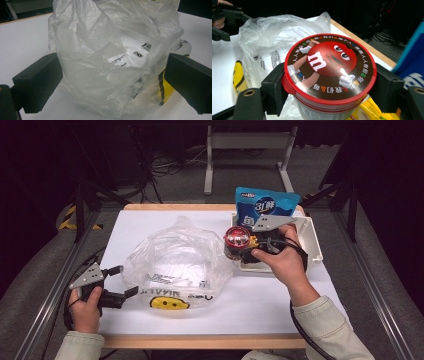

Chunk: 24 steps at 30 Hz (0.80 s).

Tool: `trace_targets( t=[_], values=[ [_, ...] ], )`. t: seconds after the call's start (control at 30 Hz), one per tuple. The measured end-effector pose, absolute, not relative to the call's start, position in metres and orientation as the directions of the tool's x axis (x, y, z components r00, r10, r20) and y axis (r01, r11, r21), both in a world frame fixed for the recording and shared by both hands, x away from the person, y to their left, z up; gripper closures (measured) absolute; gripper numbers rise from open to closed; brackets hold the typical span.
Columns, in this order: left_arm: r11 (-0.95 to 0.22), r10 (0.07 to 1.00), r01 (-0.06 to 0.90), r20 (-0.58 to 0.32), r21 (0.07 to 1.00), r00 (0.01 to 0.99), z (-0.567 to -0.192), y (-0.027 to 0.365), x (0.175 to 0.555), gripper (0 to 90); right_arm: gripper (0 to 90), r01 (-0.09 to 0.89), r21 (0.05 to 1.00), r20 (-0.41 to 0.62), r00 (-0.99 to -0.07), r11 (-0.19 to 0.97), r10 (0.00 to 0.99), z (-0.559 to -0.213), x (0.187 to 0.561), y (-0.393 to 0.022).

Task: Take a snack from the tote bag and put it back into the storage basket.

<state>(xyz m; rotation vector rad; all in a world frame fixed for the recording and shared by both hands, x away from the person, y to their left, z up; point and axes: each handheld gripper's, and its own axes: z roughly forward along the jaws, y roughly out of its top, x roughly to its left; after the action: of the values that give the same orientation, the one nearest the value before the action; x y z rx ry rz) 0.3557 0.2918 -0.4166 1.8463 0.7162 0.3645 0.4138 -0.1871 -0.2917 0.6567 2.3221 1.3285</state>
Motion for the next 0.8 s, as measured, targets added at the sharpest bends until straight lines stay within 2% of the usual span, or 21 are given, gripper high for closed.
trace_targets(
  t=[0.8],
  values=[
    [-0.253,0.628,0.305,-0.084,0.918,0.774,-0.417,0.29,0.357,2.5,25.7,0.255,0.861,-0.108,-0.754,0.44,0.648,-0.293,0.42,-0.25]
  ],
)
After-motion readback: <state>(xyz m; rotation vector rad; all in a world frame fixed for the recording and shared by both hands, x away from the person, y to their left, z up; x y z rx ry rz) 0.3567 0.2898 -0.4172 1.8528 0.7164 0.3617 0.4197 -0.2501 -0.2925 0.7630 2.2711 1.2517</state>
